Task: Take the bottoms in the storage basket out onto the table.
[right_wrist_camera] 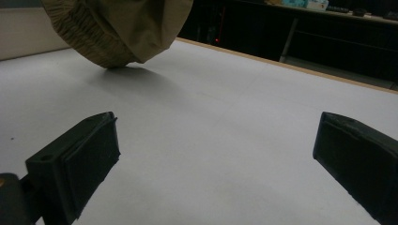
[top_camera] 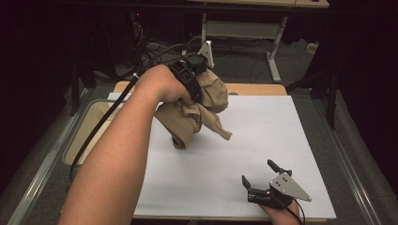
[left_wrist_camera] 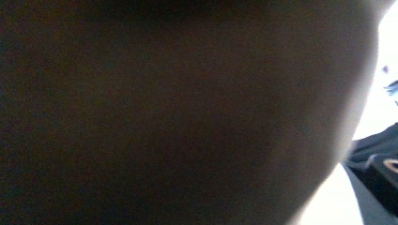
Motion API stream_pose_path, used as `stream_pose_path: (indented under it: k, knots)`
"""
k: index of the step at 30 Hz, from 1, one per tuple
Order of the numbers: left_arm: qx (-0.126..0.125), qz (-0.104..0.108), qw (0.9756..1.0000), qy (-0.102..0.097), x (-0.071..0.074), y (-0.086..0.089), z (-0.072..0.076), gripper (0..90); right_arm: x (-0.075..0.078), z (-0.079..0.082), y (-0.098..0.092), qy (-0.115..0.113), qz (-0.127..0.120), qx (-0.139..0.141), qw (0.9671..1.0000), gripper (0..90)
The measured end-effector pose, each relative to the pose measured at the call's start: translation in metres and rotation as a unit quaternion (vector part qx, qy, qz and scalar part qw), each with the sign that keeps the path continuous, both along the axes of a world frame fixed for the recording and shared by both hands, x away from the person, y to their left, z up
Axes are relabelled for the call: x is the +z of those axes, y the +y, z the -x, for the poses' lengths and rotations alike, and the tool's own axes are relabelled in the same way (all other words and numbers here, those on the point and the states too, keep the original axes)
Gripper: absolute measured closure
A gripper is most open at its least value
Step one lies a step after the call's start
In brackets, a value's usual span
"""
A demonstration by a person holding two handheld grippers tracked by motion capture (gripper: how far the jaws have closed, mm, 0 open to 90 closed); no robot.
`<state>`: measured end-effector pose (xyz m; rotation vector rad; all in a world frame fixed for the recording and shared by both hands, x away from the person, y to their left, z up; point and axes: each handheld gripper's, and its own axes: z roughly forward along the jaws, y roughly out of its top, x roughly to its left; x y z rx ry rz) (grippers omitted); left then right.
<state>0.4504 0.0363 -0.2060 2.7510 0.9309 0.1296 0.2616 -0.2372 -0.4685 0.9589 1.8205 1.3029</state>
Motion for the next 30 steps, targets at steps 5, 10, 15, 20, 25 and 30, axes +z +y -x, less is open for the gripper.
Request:
stream_pose_path:
  k: [5,10,15,20,25,30]
  knots:
    - [-0.002,0.0,1.0,-0.003,0.0,0.002,-0.001,61.9,0.0,0.0,0.001,0.0,0.001,-0.001,1.0,1.6]
    - [-0.008,0.019,0.9998,0.004,0.005,0.003,0.001,61.3,-0.001,0.0,0.001,0.001,0.0,-0.001,1.0,1.6]
    - [0.012,0.002,0.9999,0.002,-0.002,0.014,-0.005,60.9,-0.001,0.0,0.001,0.001,0.002,0.001,1.0,1.6]
    - [0.027,-0.003,0.9996,0.01,-0.02,0.025,-0.014,60.9,-0.001,0.001,0.0,0.002,0.001,0.0,1.0,1.6]
    - [0.03,-0.001,0.9995,0.011,-0.038,0.029,-0.023,60.7,-0.001,0.001,0.0,-0.001,0.002,-0.005,1.0,1.6]
    - [0.025,0.002,0.9997,0.005,-0.054,0.03,-0.03,60.4,-0.001,0.001,0.0,0.0,0.002,-0.003,1.0,1.7]
